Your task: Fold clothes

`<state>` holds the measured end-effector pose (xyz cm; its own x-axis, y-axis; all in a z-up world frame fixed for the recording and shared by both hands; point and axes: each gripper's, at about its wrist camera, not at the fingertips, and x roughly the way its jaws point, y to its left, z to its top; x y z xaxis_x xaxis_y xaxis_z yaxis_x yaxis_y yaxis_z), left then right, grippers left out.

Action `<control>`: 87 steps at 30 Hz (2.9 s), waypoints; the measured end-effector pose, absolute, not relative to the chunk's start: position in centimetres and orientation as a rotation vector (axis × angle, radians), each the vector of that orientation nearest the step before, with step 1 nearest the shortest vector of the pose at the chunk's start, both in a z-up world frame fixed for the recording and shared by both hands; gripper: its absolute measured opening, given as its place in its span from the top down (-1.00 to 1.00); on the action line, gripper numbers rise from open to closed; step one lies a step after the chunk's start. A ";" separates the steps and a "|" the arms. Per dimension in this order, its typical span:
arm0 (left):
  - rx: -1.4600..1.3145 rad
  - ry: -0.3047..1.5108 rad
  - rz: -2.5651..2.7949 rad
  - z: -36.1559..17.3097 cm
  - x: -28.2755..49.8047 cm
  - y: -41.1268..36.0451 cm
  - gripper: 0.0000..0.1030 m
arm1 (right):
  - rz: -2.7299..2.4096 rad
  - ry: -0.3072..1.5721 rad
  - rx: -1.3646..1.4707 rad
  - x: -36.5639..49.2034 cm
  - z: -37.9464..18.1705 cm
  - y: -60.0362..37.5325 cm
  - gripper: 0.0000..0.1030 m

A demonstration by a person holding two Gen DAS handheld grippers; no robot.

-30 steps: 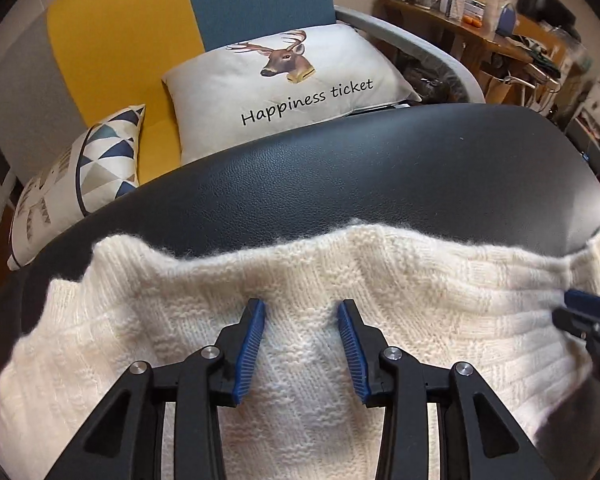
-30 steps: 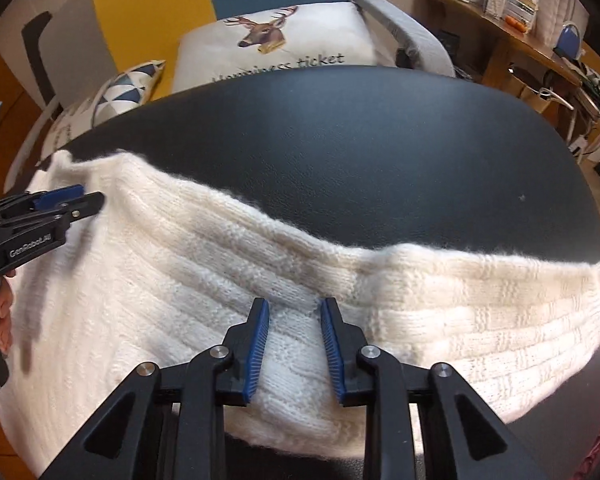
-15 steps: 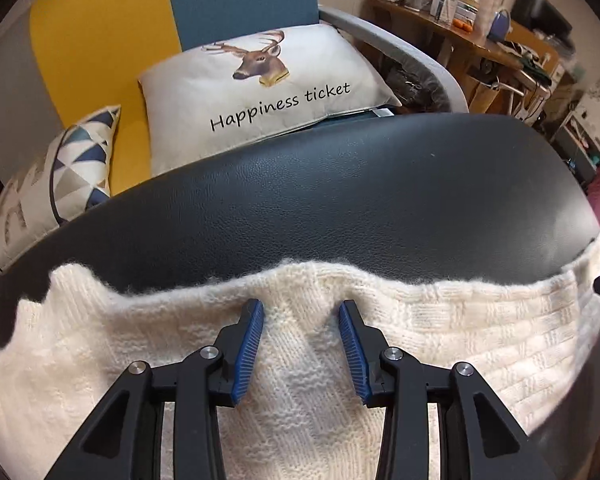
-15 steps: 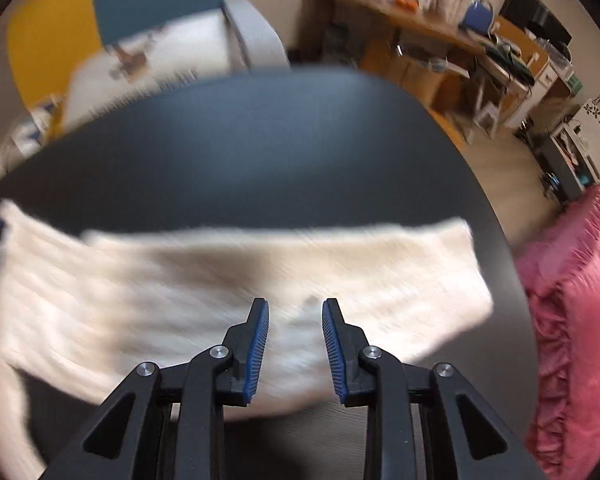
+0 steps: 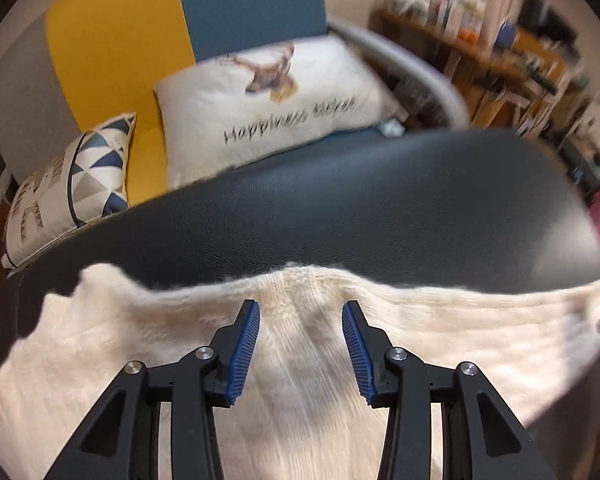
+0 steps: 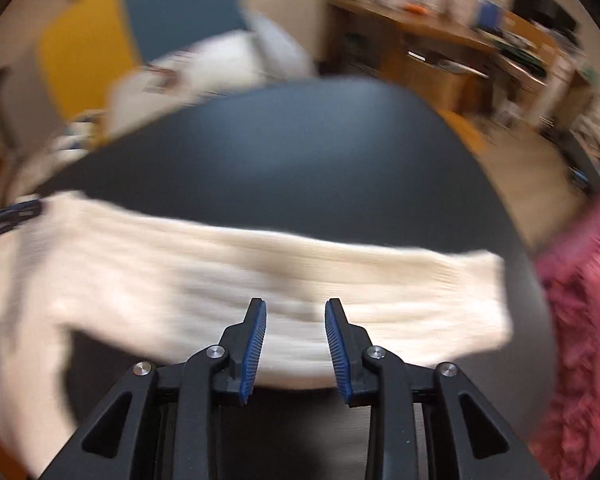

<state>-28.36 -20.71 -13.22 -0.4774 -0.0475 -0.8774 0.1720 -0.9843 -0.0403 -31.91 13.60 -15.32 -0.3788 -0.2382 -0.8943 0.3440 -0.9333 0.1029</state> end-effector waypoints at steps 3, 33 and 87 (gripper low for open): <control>1.542 0.216 -2.659 -12.2 -25.0 -20.1 0.14 | -2.237 0.164 1.390 -29.8 -14.9 9.4 0.41; 1.557 0.400 -2.557 -16.9 -3.9 -23.7 0.16 | -1.820 0.394 1.362 -17.1 -20.3 -2.3 0.55; 1.399 0.702 -2.478 -14.7 -1.1 -26.0 -0.07 | -2.358 -1.042 1.189 -33.6 -16.5 27.6 0.86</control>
<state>-1.11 -26.01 -14.74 -0.5270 0.0494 -0.8485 0.4032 -0.8643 -0.3007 -33.61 27.57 -16.47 -0.6118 -0.5476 -0.5708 -0.0533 -0.6915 0.7204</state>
